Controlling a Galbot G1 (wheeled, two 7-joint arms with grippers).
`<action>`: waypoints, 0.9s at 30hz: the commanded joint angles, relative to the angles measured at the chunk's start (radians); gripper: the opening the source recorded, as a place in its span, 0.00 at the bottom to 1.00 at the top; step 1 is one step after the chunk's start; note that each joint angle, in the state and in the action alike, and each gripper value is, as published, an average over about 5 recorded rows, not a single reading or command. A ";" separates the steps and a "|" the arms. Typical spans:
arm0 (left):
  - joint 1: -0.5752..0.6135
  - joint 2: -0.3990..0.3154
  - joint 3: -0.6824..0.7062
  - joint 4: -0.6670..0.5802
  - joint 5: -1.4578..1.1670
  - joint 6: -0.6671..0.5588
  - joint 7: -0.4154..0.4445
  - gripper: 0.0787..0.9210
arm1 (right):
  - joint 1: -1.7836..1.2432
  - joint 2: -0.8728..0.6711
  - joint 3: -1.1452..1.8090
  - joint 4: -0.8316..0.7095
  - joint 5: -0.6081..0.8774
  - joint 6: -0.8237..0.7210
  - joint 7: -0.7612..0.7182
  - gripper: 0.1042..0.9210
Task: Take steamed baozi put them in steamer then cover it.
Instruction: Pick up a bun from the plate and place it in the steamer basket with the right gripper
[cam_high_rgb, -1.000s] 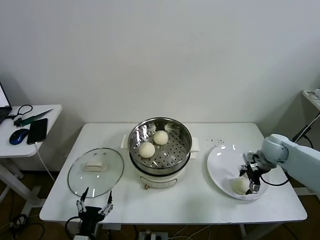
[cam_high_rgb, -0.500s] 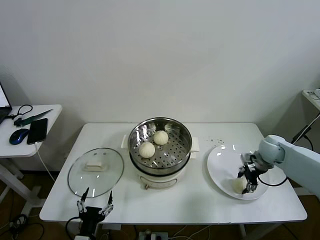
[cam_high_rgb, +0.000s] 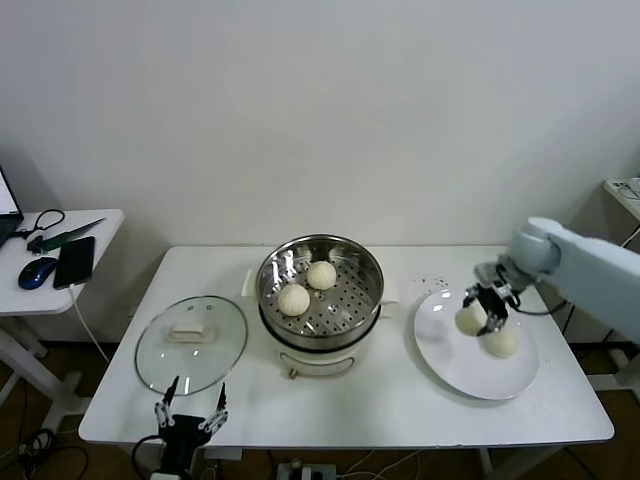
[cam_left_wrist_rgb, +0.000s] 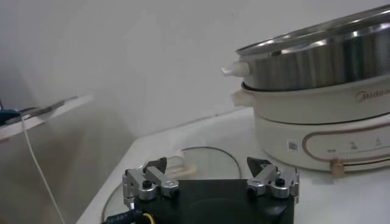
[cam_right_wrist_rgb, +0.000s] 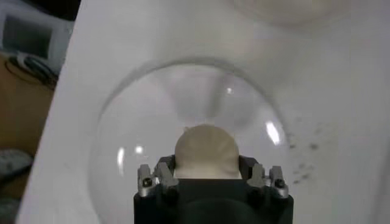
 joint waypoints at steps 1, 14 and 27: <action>0.003 -0.001 0.000 -0.002 0.003 0.000 0.000 0.88 | 0.367 0.235 -0.163 -0.008 -0.039 0.348 -0.029 0.70; 0.003 -0.010 0.005 0.001 0.002 0.006 -0.001 0.88 | 0.308 0.464 -0.118 0.113 -0.152 0.468 -0.018 0.70; -0.002 -0.001 -0.017 0.009 -0.009 0.006 -0.001 0.88 | 0.170 0.574 -0.147 0.139 -0.225 0.508 -0.014 0.70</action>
